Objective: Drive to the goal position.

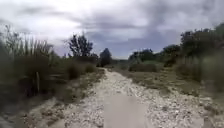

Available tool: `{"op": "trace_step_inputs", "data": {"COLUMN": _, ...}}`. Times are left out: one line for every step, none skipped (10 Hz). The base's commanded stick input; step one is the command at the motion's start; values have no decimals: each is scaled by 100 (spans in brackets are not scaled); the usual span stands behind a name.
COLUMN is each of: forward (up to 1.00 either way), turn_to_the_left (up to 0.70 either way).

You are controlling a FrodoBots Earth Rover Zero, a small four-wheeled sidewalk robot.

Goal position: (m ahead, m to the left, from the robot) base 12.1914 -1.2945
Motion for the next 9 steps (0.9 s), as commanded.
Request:
{"op": "trace_step_inputs", "data": {"forward": 85, "turn_to_the_left": 0}}
{"op": "trace_step_inputs", "data": {"forward": 85, "turn_to_the_left": 0}}
{"op": "trace_step_inputs", "data": {"forward": 85, "turn_to_the_left": 0}}
{"op": "trace_step_inputs", "data": {"forward": 85, "turn_to_the_left": 0}}
{"op": "trace_step_inputs", "data": {"forward": 85, "turn_to_the_left": 0}}
{"op": "trace_step_inputs", "data": {"forward": 85, "turn_to_the_left": 0}}
{"op": "trace_step_inputs", "data": {"forward": 85, "turn_to_the_left": 0}}
{"op": "trace_step_inputs", "data": {"forward": 85, "turn_to_the_left": 0}}
{"op": "trace_step_inputs", "data": {"forward": 85, "turn_to_the_left": 0}}
